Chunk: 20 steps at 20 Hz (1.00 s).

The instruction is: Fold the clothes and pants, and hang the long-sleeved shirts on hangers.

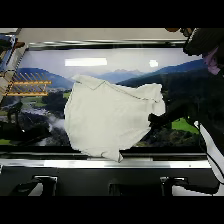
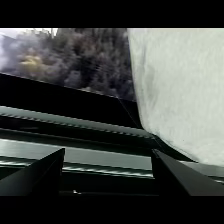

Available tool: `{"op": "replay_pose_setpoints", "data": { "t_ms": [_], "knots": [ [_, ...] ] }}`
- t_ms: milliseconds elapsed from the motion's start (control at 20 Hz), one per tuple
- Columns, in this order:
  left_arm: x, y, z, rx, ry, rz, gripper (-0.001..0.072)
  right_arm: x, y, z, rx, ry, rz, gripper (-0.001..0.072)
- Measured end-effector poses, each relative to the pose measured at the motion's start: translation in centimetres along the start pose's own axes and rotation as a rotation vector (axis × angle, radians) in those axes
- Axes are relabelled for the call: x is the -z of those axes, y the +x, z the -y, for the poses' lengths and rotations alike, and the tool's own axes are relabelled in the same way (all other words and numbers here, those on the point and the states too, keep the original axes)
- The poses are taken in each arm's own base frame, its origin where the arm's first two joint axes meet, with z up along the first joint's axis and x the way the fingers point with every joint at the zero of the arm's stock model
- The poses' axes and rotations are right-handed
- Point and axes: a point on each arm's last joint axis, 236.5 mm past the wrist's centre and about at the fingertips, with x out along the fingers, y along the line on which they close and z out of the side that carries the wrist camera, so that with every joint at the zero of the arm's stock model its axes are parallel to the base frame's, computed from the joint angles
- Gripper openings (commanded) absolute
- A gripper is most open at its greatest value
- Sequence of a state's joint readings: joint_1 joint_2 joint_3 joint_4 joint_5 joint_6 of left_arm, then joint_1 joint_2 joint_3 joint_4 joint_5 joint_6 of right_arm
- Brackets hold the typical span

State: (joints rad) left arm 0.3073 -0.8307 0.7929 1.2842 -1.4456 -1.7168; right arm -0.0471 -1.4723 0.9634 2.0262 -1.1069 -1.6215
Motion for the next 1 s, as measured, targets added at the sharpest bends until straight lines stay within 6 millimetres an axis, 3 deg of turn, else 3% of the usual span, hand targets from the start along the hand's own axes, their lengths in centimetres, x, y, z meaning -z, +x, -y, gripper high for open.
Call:
{"op": "replay_pose_setpoints", "data": {
  "t_ms": [400, 750, 800, 850, 900, 1000],
  "knots": [
    [3.8, 8.2, 3.1, 0.173, -0.065, -0.098, 0.0629, -0.1, -4.1, -2.3, -0.030, -0.036, 0.098, 0.0036],
    [5.4, 12.7, 6.1, 0.210, -0.053, -0.157, 0.0601, 1.2, -5.1, -3.5, -0.072, -0.032, 0.070, 0.0036],
    [5.6, 13.2, 6.6, 0.217, -0.058, -0.166, 0.0523, 1.3, -5.2, -3.8, -0.081, -0.031, 0.069, 0.0035],
    [5.7, 13.5, 7.1, 0.228, -0.063, -0.171, 0.0244, 1.4, -5.5, -4.1, -0.089, -0.032, 0.073, 0.0035],
    [5.6, 13.7, 7.6, 0.239, -0.058, -0.173, 0.0138, 1.5, -5.9, -4.3, -0.097, -0.035, 0.081, 0.0035],
    [4.9, 13.2, 9.1, 0.276, -0.044, -0.155, 0.0015, 1.5, -7.0, -5.0, -0.110, -0.049, 0.110, 0.0035]
  ]
}}
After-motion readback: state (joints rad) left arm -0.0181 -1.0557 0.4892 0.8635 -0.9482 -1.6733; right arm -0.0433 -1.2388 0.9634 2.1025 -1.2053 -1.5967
